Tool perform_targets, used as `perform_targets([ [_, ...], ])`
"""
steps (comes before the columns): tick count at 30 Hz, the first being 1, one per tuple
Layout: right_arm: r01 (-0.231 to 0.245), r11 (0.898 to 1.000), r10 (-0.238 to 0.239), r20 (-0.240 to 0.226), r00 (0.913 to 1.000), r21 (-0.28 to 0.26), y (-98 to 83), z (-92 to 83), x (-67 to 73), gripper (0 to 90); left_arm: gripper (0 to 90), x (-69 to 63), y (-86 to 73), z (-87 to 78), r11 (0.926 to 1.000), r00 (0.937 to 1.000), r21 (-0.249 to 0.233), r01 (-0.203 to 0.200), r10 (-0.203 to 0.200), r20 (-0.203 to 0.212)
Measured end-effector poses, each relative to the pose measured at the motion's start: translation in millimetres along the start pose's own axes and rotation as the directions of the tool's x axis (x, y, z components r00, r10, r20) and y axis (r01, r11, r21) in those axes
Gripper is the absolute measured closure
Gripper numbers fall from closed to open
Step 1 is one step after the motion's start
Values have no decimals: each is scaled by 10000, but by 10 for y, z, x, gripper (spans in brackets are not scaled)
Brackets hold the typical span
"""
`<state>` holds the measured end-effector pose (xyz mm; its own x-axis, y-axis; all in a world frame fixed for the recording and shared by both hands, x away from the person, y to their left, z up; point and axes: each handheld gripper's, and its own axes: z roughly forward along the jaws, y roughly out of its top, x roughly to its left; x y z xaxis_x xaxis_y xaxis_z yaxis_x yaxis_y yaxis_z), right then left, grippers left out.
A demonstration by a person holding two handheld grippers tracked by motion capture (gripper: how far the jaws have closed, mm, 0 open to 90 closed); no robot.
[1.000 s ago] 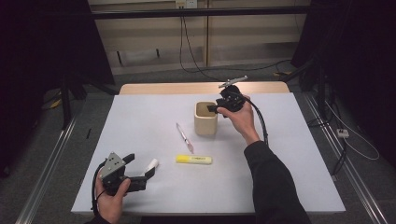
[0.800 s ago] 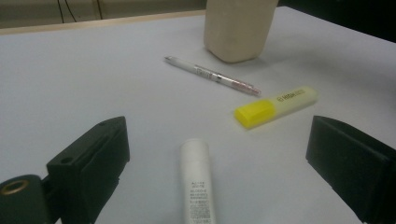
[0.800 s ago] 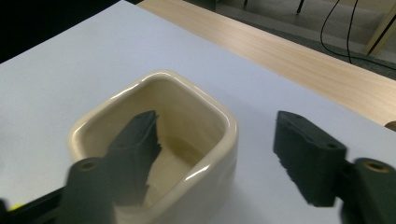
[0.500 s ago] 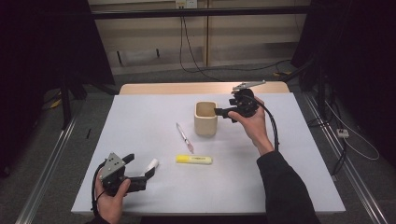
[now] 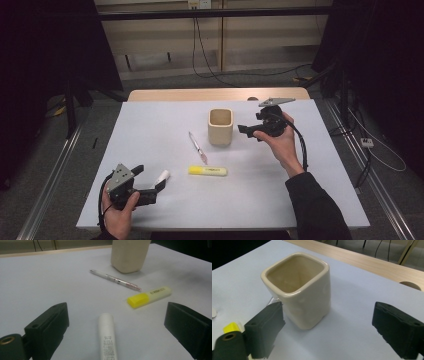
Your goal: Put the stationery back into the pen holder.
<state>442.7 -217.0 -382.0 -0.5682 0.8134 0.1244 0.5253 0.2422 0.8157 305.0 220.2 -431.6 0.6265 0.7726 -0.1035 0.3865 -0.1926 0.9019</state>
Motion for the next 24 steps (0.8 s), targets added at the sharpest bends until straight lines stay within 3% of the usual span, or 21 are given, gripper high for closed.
perform_targets([
  [7, -365, 9992, 368, 194, 9991, -145, -182, -20, 37, 68, 57, 1, -1, -2, 9999, 10000, 86, -74, 74, 36],
  [10, -334, 9992, 339, 226, 9992, -208, -266, -71, 86, 55, 57, 6, 1, 6, 9997, 9998, 217, -70, 65, 193],
  [14, -195, 9993, 200, 154, 9997, -324, -372, -160, 154, 67, 57, -24, 16, 13, 9984, 9989, 360, -435, 428, 214],
  [16, 33, 9991, -10, 545, 9985, -415, -464, -220, 204, 60, 65, -30, 20, 12, 9977, 9985, 444, -510, 502, 200],
  [20, 52, 9976, 23, 1085, 9941, -688, -571, -277, 228, 81, 67, -22, 26, 10, 9986, 9994, 455, -277, 267, 227],
  [23, -110, 9957, 201, 990, 9949, -916, -633, -336, 255, 78, 68, -22, 45, 8, 9989, 9999, 464, -71, 65, 134],
  [24, 4, 9960, 89, 1035, 9946, -897, -650, -355, 272, 73, 64, -14, 52, 7, 9992, 9993, 404, 32, -47, 369],
])
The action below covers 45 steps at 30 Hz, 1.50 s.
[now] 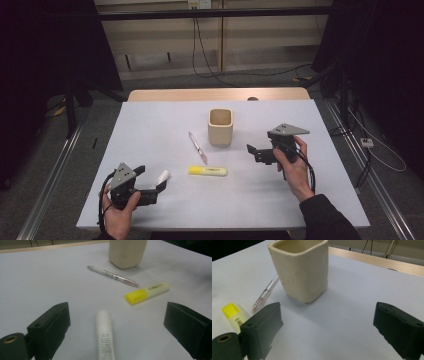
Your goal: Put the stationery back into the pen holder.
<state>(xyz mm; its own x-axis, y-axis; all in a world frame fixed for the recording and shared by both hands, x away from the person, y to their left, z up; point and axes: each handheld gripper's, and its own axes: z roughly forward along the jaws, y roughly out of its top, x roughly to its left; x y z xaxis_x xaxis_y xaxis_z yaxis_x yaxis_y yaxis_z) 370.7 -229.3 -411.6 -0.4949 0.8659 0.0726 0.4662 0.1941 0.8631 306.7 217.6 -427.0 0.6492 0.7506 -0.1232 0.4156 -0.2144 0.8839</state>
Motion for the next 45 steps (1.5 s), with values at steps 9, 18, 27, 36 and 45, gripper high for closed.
perform_targets([
  [9, 36, 9998, -35, 49, 10000, -202, -254, -231, 43, 69, 69, -8, 111, -34, 10000, 9994, 77, 24, -21, -350],
  [18, -84, 9984, 106, 398, 9992, -551, -378, -464, 77, 86, 101, -42, 268, -93, 9970, 9979, 458, -628, 634, -99],
  [27, -287, 9979, 313, 432, 9986, -588, -554, -594, 57, 79, 94, -91, 359, -124, 9964, 9975, 513, -681, 688, -132],
  [36, -259, 9984, 287, 550, 9981, -504, -667, -645, 42, 79, 95, -2, 558, -87, 9968, 9993, 797, 67, -38, -364],
  [45, -169, 9977, 196, 411, 9990, -650, -753, -708, 9, 77, 80, 49, 862, 16, 9879, 9998, 1552, 61, -33, -186],
])
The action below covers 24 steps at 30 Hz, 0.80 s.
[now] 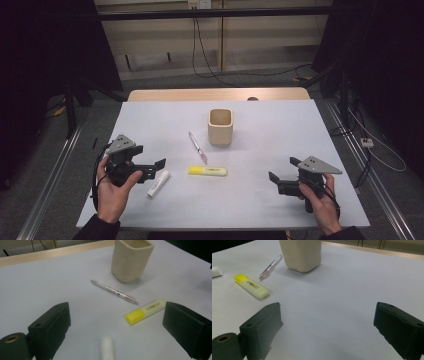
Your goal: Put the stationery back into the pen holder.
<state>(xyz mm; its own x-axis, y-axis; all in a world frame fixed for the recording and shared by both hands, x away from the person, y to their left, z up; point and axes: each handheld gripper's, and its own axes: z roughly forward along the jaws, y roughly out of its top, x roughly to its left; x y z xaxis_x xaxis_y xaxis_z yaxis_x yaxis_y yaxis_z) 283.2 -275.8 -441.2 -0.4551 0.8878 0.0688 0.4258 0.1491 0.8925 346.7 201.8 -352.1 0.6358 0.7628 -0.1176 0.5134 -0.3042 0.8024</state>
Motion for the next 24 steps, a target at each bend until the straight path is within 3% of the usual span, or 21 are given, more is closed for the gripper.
perform_targets([
  [5, 42, 9999, -43, 57, 10000, 117, -16, 42, -17, 77, 96, -40, 227, 104, 9959, 9995, 859, -288, 274, 176],
  [8, 97, 9999, -97, -69, 9999, 63, -14, 39, -10, 71, 95, -63, 240, 186, 9908, 9989, 1269, -474, 473, 37],
  [11, 75, 9999, -75, -51, 10000, 85, -24, 43, -15, 71, 97, -68, 175, 303, 9804, 9992, 1925, -408, 400, 76],
  [13, 150, 9999, -150, -50, 9999, 45, -14, 36, -9, 71, 110, -59, 112, 390, 9642, 9982, 2586, -593, 585, 108],
  [18, 240, 9997, -240, -179, 9996, 20, -10, 47, 27, 70, 121, 3, -19, 507, 9514, 9990, 3047, -450, 438, 111],
  [21, 424, 9990, -421, -187, 9989, 142, -13, 64, 53, 70, 177, 47, -74, 548, 9449, 9987, 3234, -506, 513, 63],
  [22, 459, 9988, -456, -197, 9988, 140, -13, 67, 58, 70, 176, 63, -97, 571, 9406, 9993, 3376, -375, 332, 184],
  [24, 499, 9985, -494, -232, 9985, 203, -15, 76, 72, 67, 178, 85, -147, 621, 9304, 9993, 3647, -378, 339, 172],
])
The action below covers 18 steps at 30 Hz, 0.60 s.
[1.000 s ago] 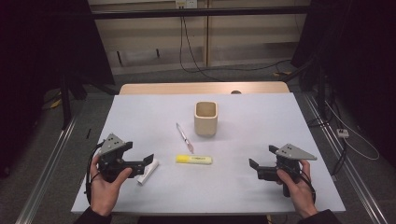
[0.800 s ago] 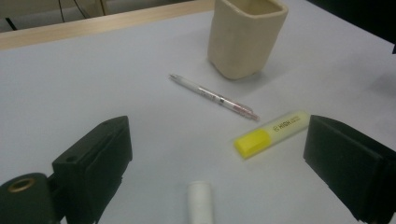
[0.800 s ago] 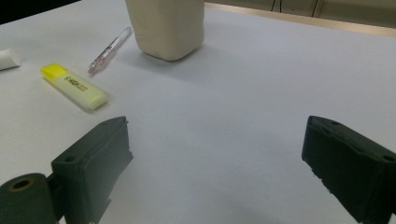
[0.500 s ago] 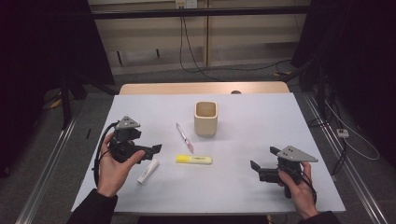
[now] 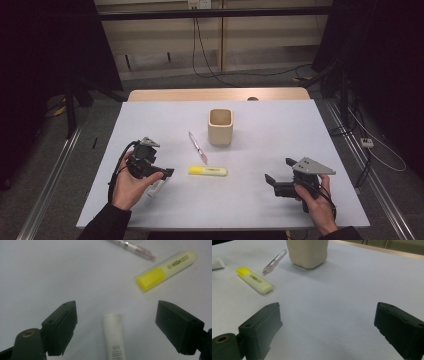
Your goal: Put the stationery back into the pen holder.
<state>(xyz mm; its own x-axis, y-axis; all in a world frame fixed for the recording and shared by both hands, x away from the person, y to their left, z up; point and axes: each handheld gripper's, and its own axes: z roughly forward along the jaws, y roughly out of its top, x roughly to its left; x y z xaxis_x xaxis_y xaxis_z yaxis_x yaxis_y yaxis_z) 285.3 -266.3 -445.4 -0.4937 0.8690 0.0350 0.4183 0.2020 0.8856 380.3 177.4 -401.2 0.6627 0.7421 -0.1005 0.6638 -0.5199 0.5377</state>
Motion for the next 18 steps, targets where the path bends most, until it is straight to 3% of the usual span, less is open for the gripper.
perform_targets([
  [11, 47, 9999, -44, -206, 9998, 158, -12, 28, 6, 41, 396, 93, -79, 153, 9966, 9989, 696, 444, -453, 115],
  [18, 113, 9994, -108, -168, 9998, 341, -25, 35, 5, 40, 492, 35, -69, 208, 9946, 9985, 891, 527, -540, 130],
])
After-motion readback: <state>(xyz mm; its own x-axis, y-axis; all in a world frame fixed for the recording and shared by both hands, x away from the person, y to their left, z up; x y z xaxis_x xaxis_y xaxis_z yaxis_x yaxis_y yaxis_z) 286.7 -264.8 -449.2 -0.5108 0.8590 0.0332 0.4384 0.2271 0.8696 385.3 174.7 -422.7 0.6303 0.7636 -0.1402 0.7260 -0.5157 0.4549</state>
